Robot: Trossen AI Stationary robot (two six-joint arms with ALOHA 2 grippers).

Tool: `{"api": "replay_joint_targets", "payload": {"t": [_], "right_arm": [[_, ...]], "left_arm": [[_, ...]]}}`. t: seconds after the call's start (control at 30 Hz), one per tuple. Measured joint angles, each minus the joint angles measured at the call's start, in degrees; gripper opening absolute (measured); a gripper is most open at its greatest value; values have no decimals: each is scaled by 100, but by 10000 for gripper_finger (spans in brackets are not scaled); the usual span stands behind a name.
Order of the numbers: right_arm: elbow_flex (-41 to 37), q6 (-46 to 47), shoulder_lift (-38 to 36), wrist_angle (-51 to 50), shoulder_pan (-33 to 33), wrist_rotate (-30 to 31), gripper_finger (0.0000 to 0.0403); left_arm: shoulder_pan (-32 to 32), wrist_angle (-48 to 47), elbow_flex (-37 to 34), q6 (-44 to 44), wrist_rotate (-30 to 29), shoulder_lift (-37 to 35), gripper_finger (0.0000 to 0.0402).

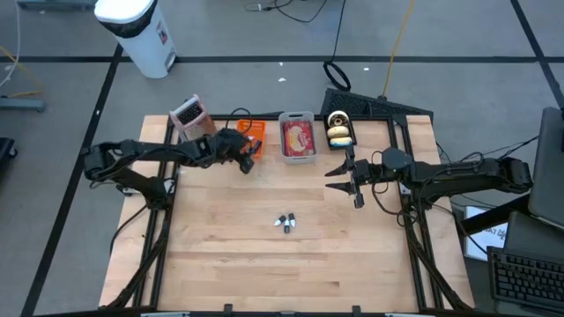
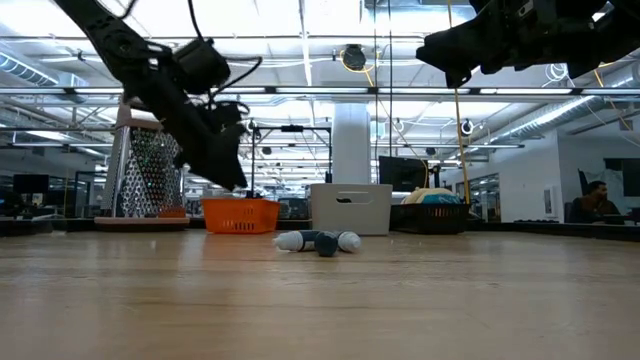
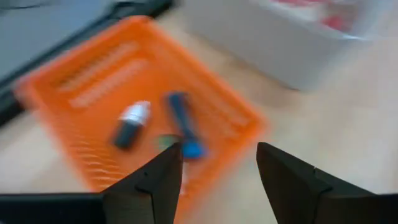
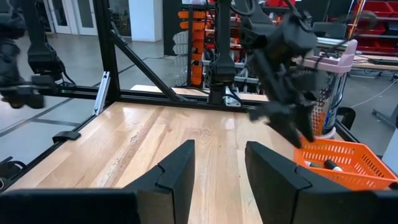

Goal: Pick & Place Food Item
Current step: Put the left black food coloring bottle into the orange bin

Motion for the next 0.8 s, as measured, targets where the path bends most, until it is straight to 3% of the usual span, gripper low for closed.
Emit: {"api": "replay_joint_targets", "payload": {"t": [0.2, 0.3, 0.57, 0.8], "right_arm": [[0, 1, 0, -1, -1, 2, 130], [0, 0, 0, 1, 2, 2, 130], [0, 1, 8, 91, -1, 2, 130], [0, -2, 100, 178, -1, 2, 130]], "left_arm": [[-718, 47, 2, -84, 1190, -351, 211], [-1430, 182, 2, -146, 1237, -357, 211], [-3594, 272, 360, -589, -292, -53, 211], [-4464, 263, 1171, -719, -1449, 1304, 211]]}}
